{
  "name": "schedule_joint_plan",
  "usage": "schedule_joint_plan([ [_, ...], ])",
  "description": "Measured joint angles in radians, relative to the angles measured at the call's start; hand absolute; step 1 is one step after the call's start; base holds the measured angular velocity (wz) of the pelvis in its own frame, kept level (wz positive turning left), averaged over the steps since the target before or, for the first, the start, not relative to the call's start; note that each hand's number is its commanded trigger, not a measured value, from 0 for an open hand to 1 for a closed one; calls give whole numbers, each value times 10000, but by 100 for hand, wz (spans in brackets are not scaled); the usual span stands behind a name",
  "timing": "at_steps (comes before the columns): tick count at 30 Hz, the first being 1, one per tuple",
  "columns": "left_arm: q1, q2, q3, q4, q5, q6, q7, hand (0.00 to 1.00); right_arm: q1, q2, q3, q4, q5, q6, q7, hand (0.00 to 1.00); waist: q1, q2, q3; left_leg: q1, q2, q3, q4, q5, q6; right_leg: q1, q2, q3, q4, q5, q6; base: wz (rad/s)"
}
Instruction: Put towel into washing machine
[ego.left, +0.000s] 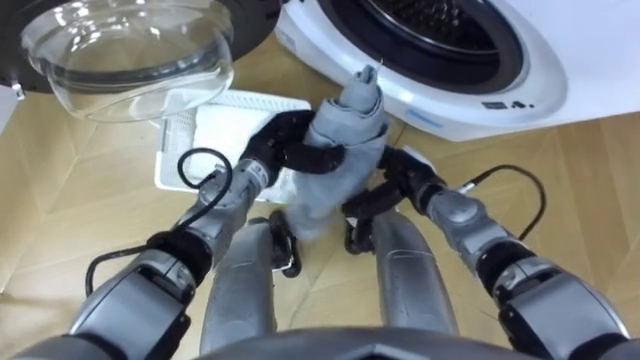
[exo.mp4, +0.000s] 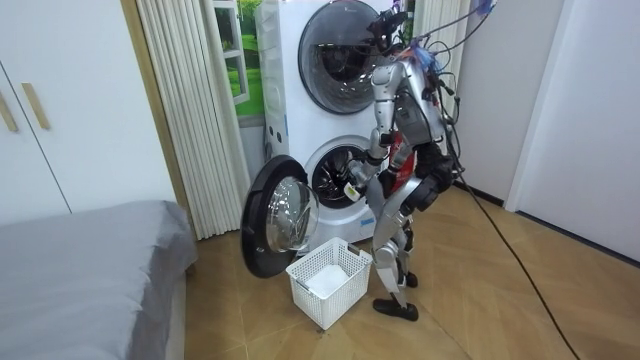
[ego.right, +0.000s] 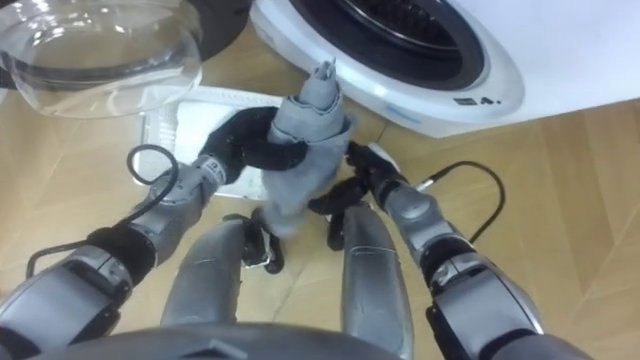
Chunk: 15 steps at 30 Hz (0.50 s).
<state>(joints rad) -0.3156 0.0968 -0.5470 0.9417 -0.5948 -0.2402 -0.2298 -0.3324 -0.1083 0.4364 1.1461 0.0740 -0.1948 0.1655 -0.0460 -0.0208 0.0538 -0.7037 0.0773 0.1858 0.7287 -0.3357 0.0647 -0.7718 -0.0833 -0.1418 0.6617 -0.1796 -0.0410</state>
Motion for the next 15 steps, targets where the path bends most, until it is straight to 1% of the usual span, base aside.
schedule_joint_plan([
  [1, 128, 3, -85, -1, -361, 21, -192, 100, 67, 9, 7, -3, 6, 0, 13, 0, 8, -28, -21, 95, 4, 10, -39, 10, 8, 100, 5, -5, -59, 26, 0, 0],
  [6, 237, -19, -225, -311, -1355, 238, -424, 100, 43, 30, -88, -60, -5, 0, -2, 0, 20, -38, -34, 108, -7, 10, -44, 58, 58, 142, -42, -56, -65, 56, 7, 3],
  [9, 235, -22, -139, -534, -1585, 314, -643, 100, 42, 48, -255, -131, -4, -2, 6, 0, 17, -38, -34, 88, 5, 3, -48, 60, 55, 139, -36, -81, -84, 57, 5, 0],
  [12, 218, -66, -55, -614, -1608, 318, -872, 100, 44, 132, -289, -131, 1, -2, 6, 0, 2, -38, -35, 80, 15, 1, -86, 62, 51, 142, -29, -107, -132, 59, 3, 0],
  [14, 192, -70, -26, -613, -1617, 392, -961, 100, 69, 143, -291, -130, 5, -1, 12, 0, -4, -38, -34, 74, 26, 5, -100, 62, 51, 143, -17, -106, -165, 61, 5, 0],
  [15, 175, -68, -21, -613, -1787, 456, -1036, 100, 75, 152, -301, -128, 4, 8, 39, 0, -5, -38, -34, 73, 25, 4, -102, 62, 51, 142, -19, -117, -169, 60, 5, 0],
])
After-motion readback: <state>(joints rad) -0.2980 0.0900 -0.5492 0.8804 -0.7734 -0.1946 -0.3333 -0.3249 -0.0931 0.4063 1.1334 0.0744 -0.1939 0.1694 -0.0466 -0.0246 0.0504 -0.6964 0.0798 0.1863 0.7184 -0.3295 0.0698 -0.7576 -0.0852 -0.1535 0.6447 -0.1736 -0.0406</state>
